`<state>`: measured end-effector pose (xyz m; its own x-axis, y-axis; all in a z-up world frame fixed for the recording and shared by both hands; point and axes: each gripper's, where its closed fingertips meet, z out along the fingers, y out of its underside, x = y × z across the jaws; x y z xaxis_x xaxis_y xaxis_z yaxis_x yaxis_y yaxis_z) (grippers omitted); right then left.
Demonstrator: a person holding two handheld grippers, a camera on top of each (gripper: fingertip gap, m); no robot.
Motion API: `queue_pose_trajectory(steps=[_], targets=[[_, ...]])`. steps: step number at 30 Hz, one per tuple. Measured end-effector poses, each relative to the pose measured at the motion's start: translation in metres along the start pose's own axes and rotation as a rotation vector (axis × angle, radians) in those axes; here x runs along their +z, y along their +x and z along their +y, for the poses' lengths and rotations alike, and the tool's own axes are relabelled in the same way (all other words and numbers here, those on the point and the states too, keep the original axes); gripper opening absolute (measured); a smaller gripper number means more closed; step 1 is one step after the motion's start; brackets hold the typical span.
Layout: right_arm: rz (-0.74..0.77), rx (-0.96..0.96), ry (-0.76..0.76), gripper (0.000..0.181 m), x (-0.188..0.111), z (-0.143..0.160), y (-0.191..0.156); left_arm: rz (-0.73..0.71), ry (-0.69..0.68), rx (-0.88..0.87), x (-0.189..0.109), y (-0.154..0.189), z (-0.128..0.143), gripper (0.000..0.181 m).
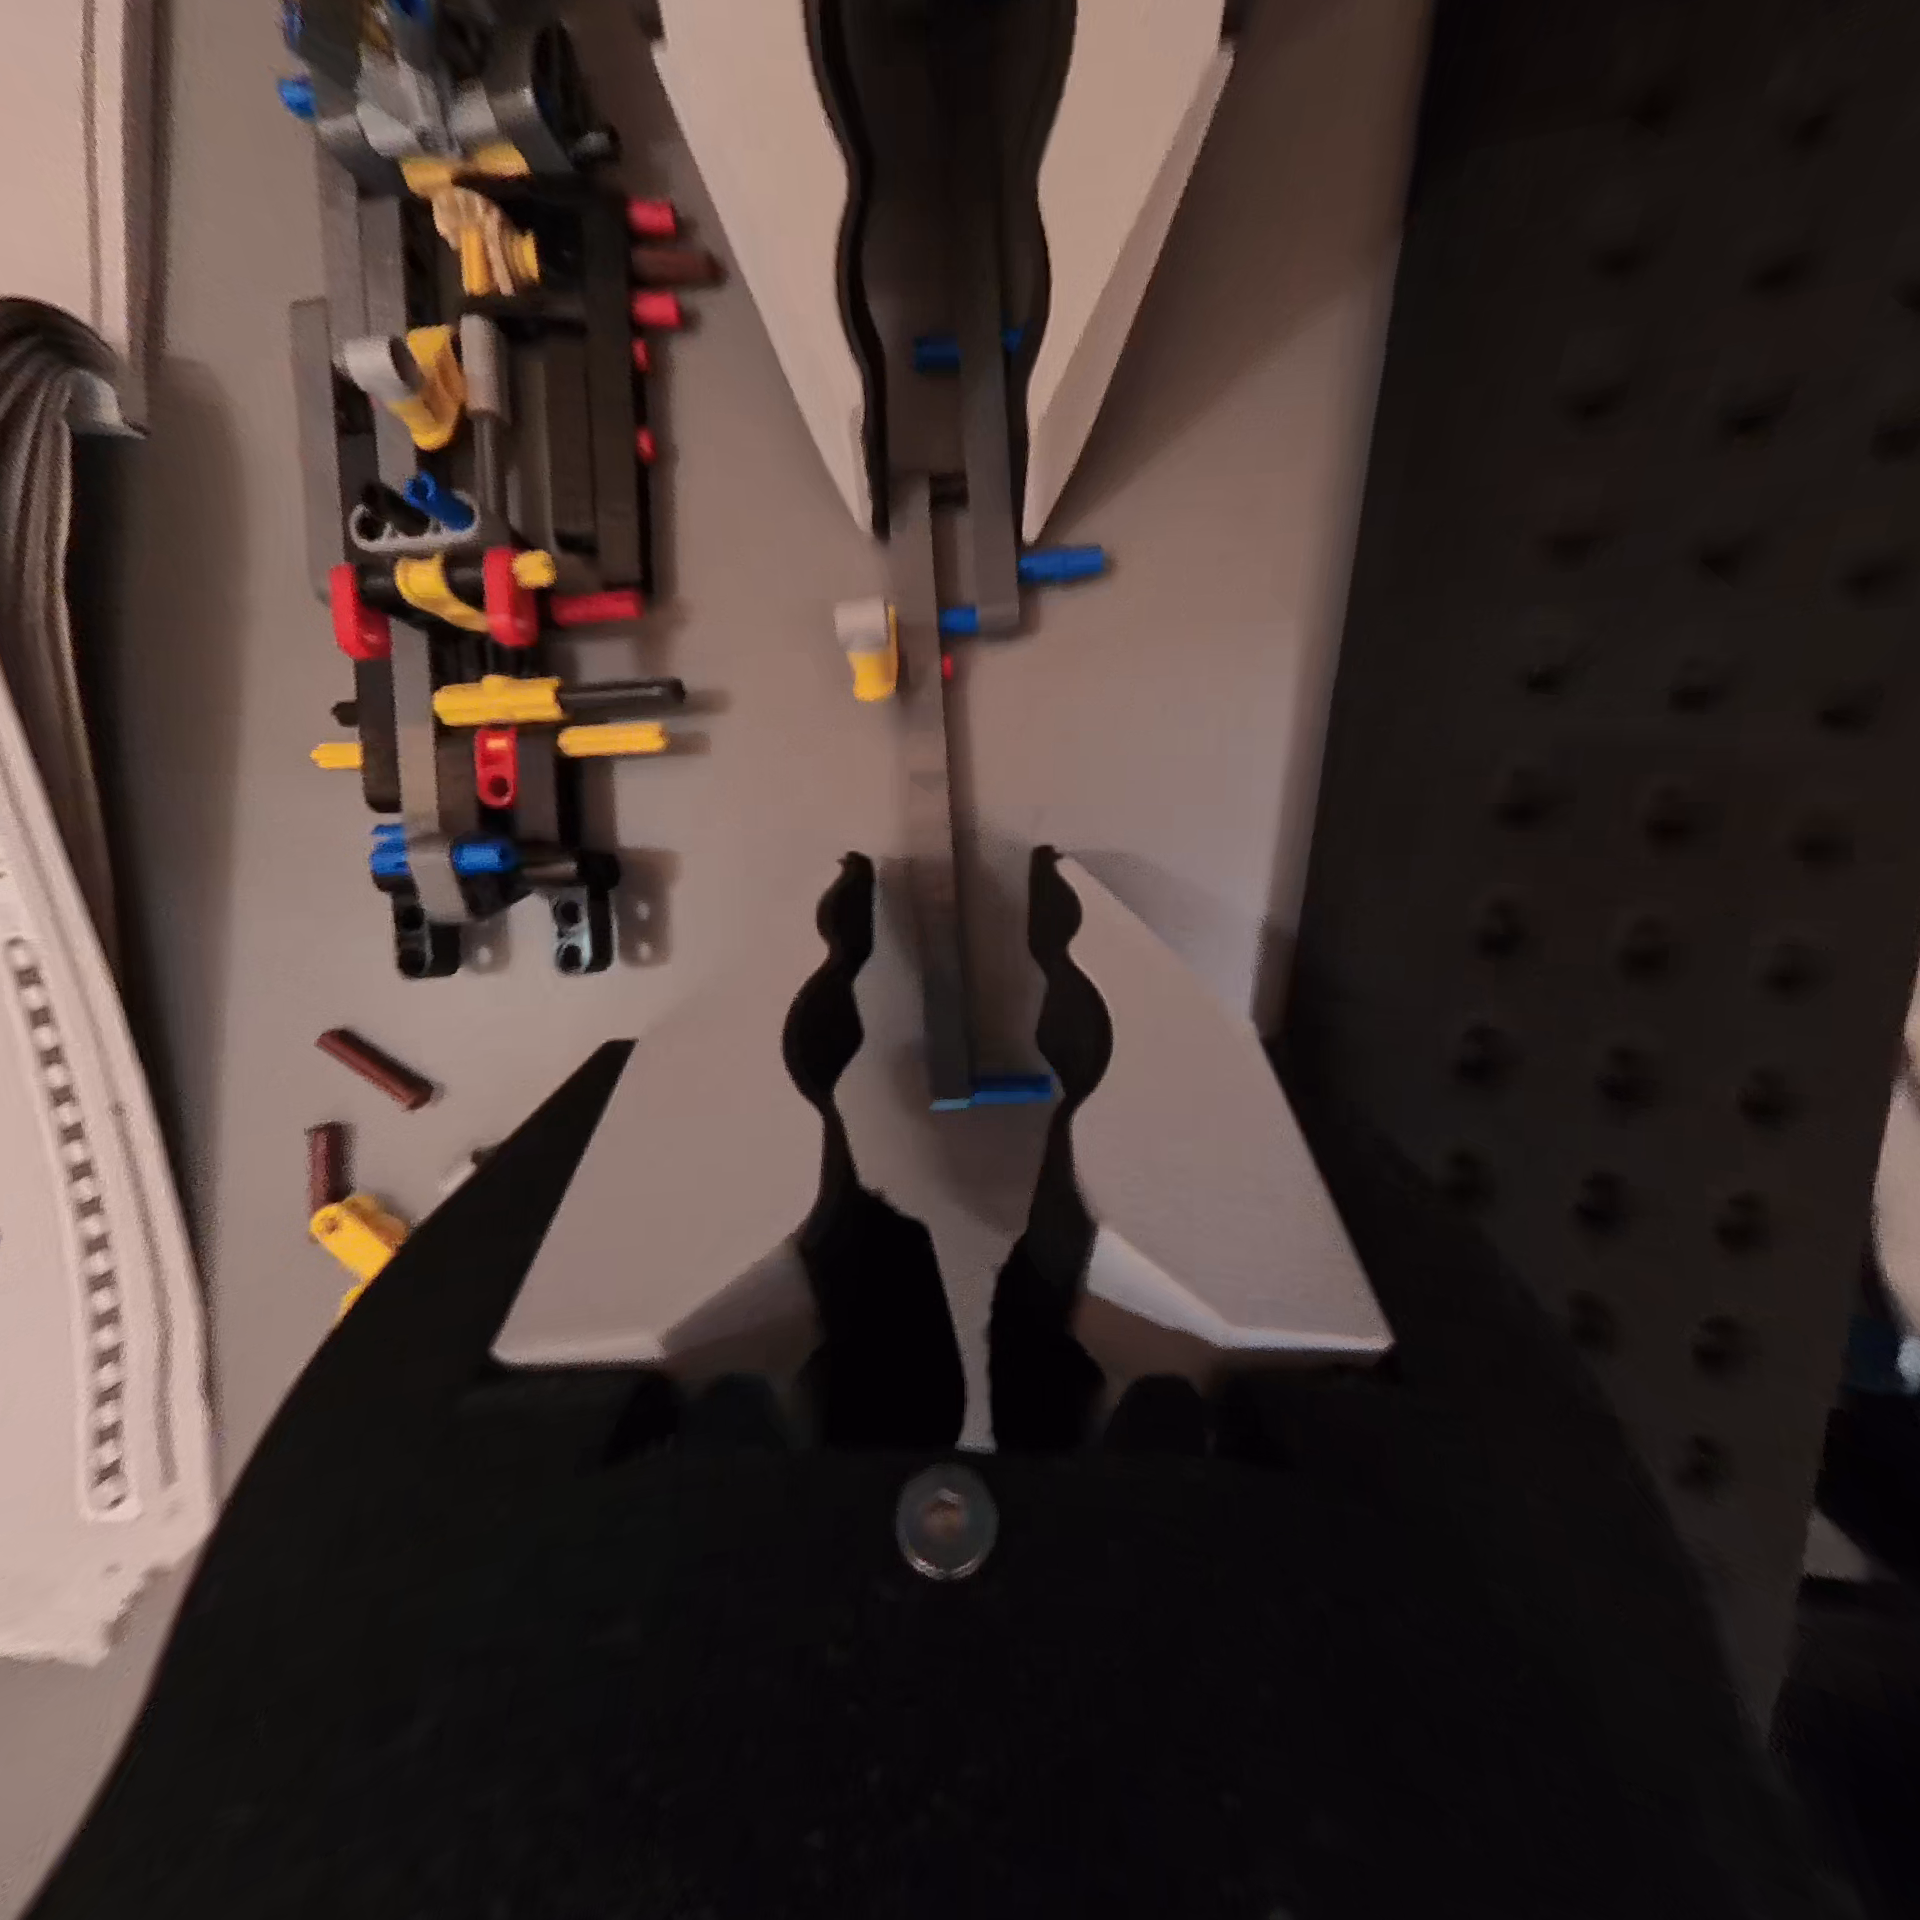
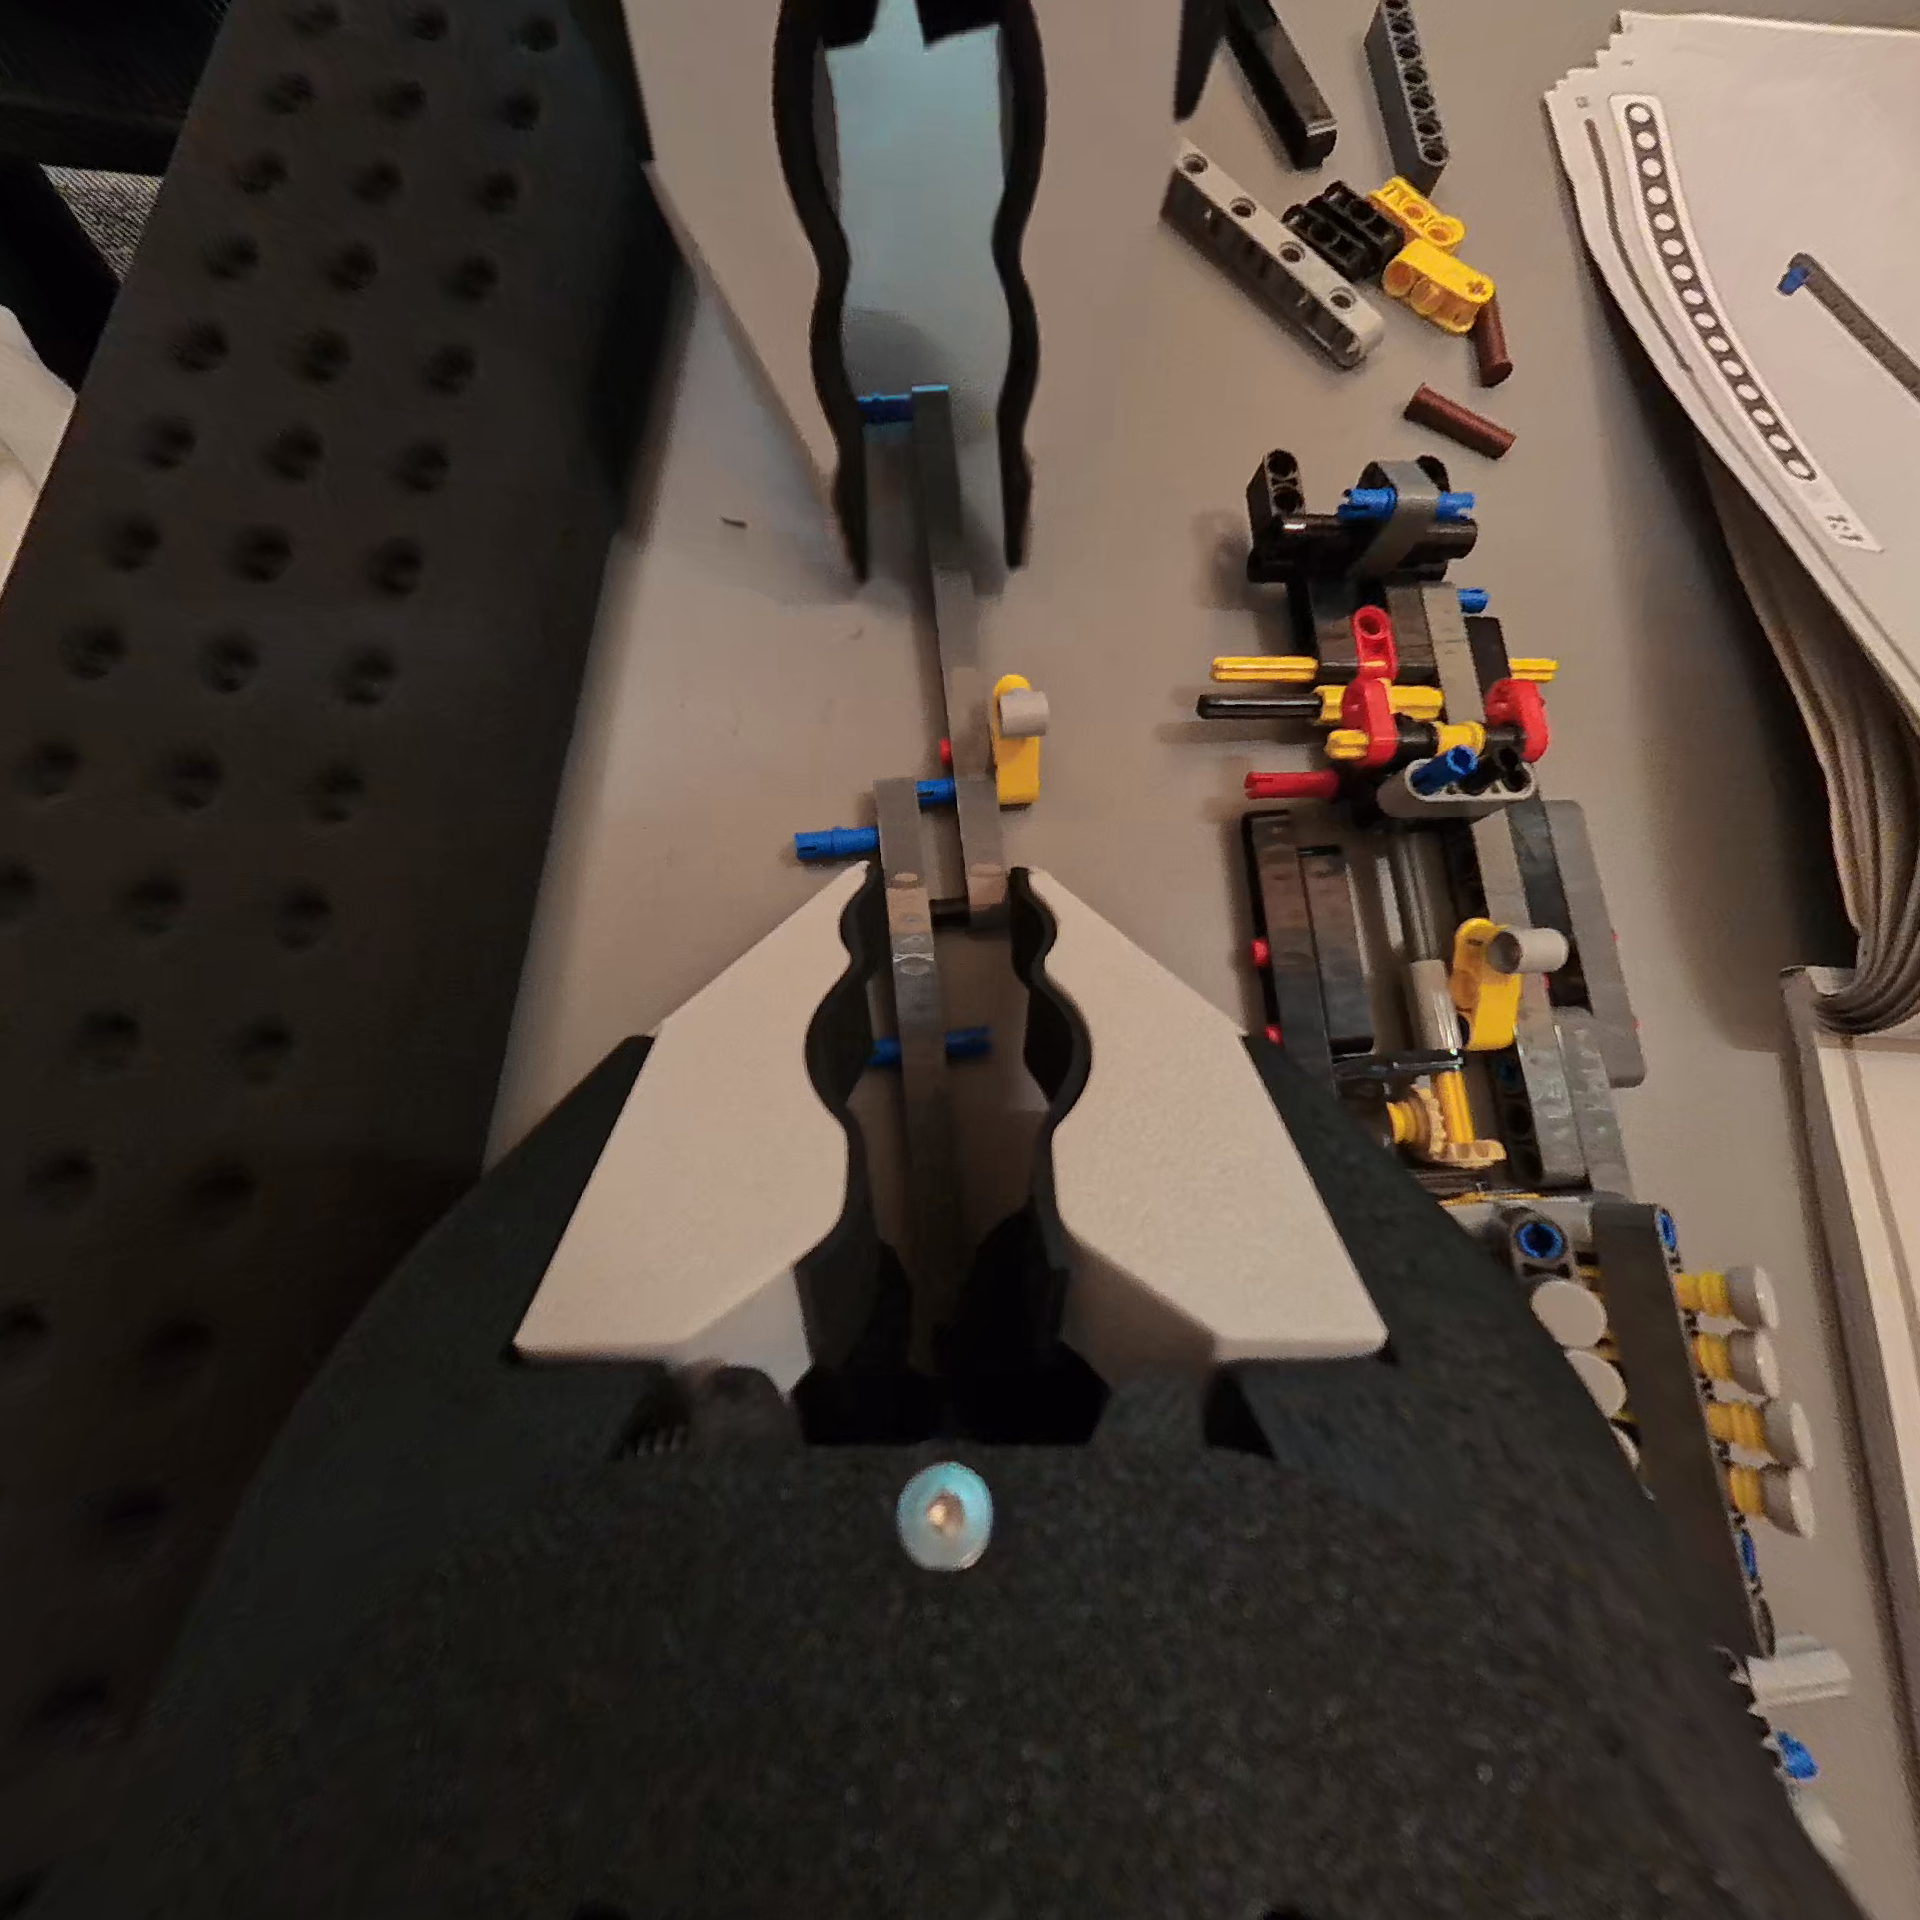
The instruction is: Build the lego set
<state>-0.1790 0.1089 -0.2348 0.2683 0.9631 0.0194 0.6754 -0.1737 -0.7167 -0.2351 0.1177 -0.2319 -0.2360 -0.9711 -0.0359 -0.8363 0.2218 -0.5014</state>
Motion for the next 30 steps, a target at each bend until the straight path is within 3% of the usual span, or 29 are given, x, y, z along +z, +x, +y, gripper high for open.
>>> queue_pose_trajectory(steps=[3, 9, 21, 30], targets=[[-0.005, 0.012, -0.002, 0.022, 0.000, 0.000, 0.000, 0.015, 0.097, -0.112, 0.005, -0.003, -0.017, 0.030], [0.008, 0.031, -0.011, 0.022, 0.000, 0.001, 0.002, -0.027, 0.138, -0.173, 0.020, -0.001, -0.028, 0.026], [0.017, 0.054, -0.019, 0.022, -0.001, 0.002, 0.003, -0.098, 0.287, -0.292, 0.023, -0.005, -0.033, 0.024], [0.017, 0.053, -0.014, 0.022, -0.001, 0.003, 0.003, -0.155, 0.286, -0.267, 0.024, -0.008, -0.034, 0.024]])
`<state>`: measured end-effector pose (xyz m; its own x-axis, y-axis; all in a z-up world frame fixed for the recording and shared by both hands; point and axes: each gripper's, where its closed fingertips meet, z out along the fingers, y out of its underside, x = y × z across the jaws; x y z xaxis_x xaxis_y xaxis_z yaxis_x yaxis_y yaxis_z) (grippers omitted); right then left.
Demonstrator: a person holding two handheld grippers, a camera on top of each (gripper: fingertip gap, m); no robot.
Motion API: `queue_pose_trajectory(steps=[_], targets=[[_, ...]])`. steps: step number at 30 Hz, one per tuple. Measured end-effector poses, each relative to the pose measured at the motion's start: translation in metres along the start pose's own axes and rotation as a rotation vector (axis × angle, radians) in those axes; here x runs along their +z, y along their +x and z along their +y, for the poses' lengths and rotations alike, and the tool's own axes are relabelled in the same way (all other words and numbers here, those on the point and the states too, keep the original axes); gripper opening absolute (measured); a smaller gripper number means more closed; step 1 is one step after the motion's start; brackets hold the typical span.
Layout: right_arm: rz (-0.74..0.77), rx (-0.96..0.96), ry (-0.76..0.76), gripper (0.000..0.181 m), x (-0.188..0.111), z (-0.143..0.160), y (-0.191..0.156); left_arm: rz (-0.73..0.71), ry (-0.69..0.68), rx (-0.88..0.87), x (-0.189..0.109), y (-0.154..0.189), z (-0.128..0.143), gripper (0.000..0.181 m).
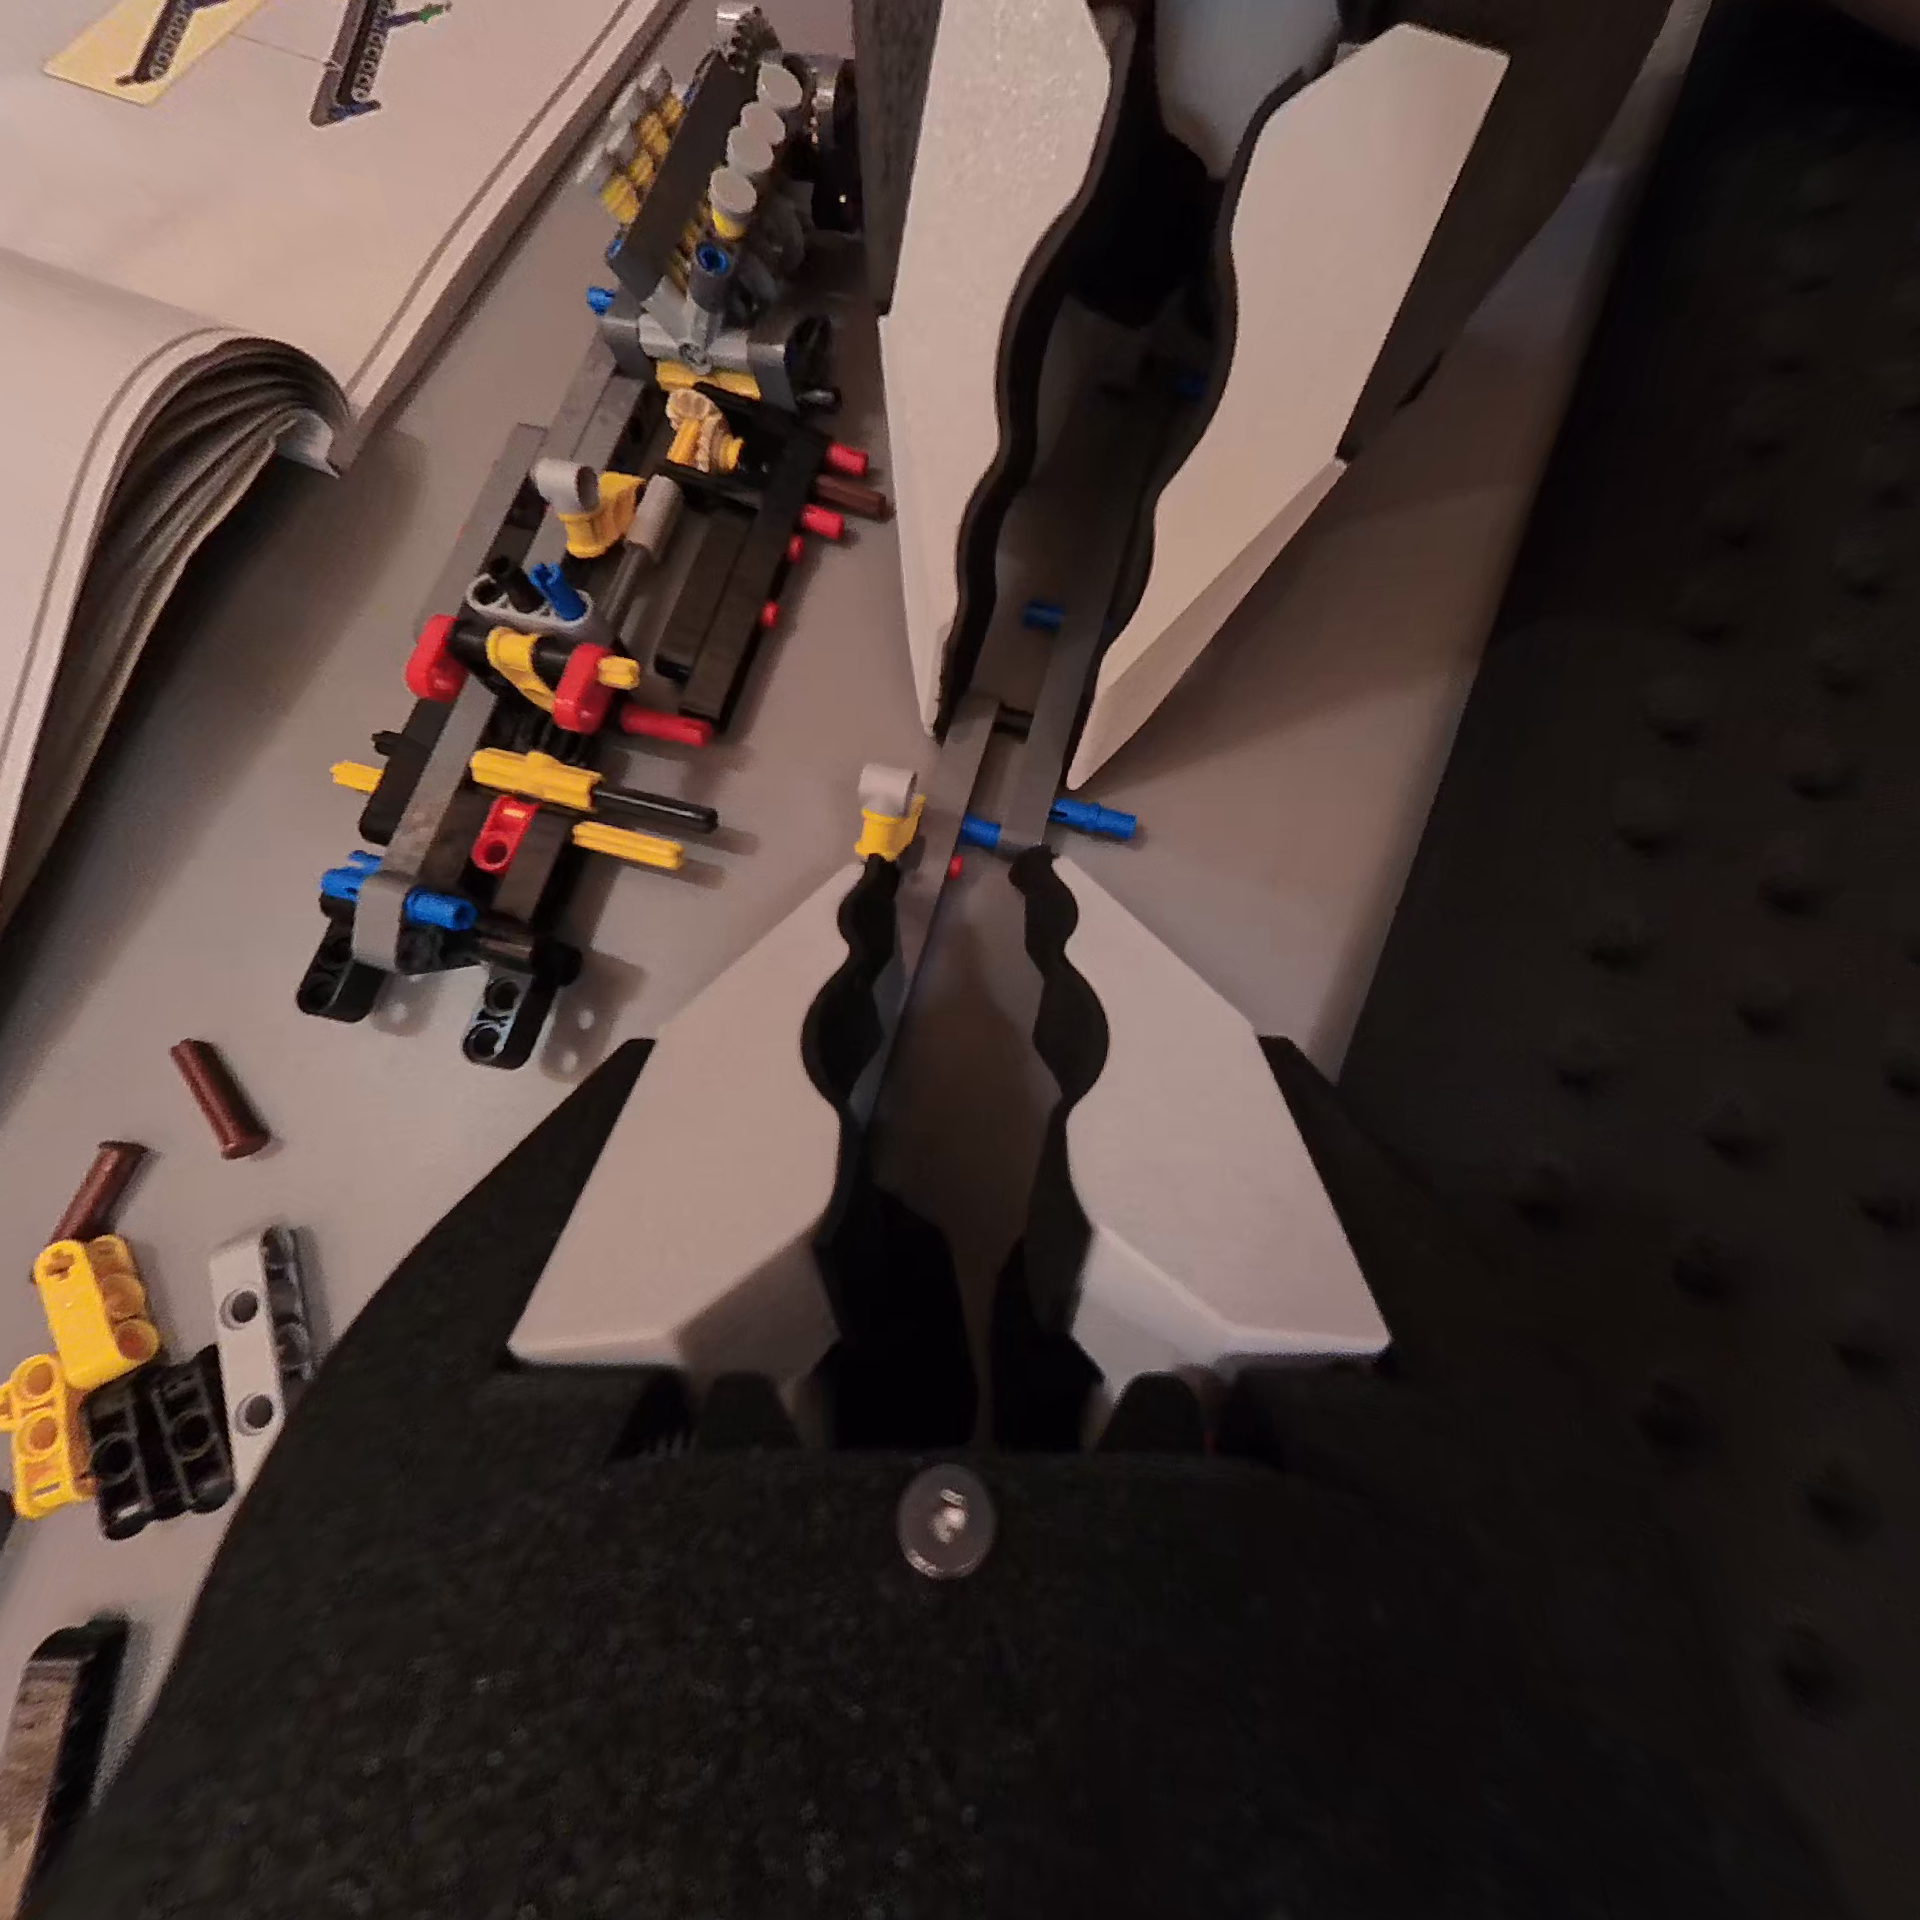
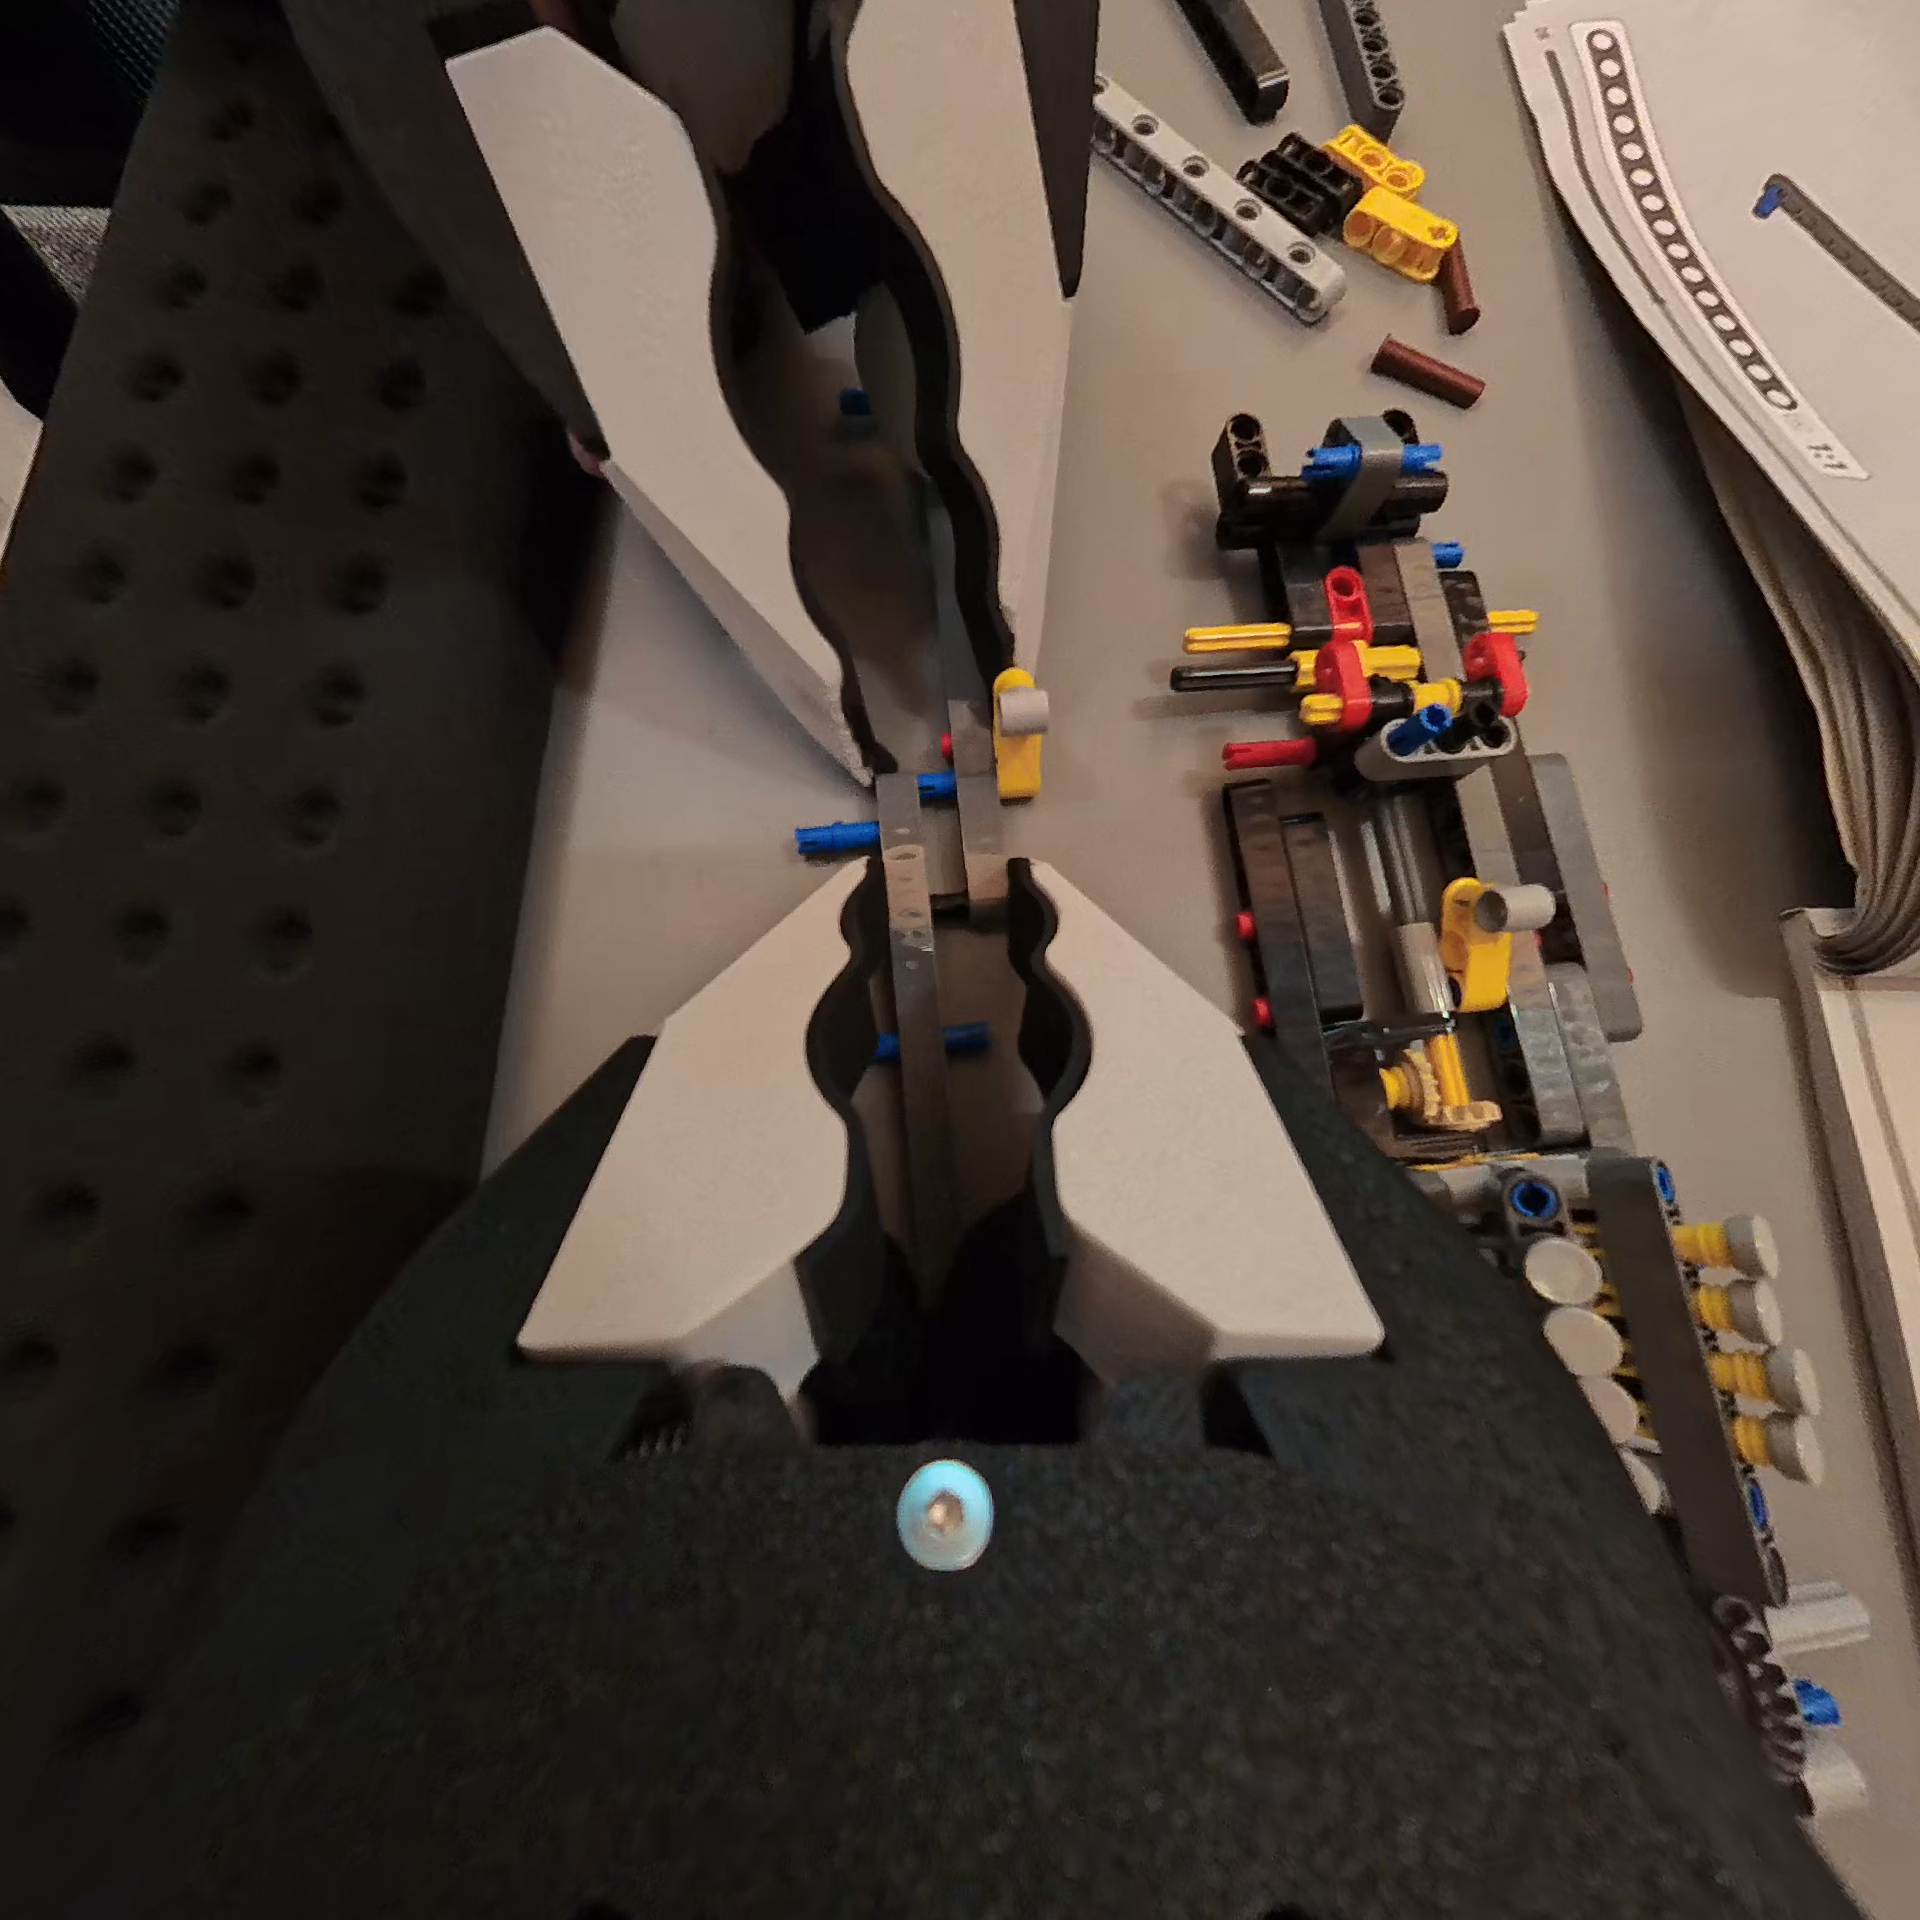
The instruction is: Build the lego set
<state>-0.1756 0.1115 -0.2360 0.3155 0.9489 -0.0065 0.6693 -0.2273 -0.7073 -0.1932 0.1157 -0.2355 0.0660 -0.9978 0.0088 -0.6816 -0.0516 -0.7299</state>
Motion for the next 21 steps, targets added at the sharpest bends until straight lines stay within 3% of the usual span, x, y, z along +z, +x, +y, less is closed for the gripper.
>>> queue_pose_trajectory(steps=[21], targets=[[-0.028, 0.065, 0.008, 0.024, -0.0008, -0.0021, -0.0010, 0.039, 0.007, -0.020, 0.0006, 0.0036, -0.0010, 0.024]])
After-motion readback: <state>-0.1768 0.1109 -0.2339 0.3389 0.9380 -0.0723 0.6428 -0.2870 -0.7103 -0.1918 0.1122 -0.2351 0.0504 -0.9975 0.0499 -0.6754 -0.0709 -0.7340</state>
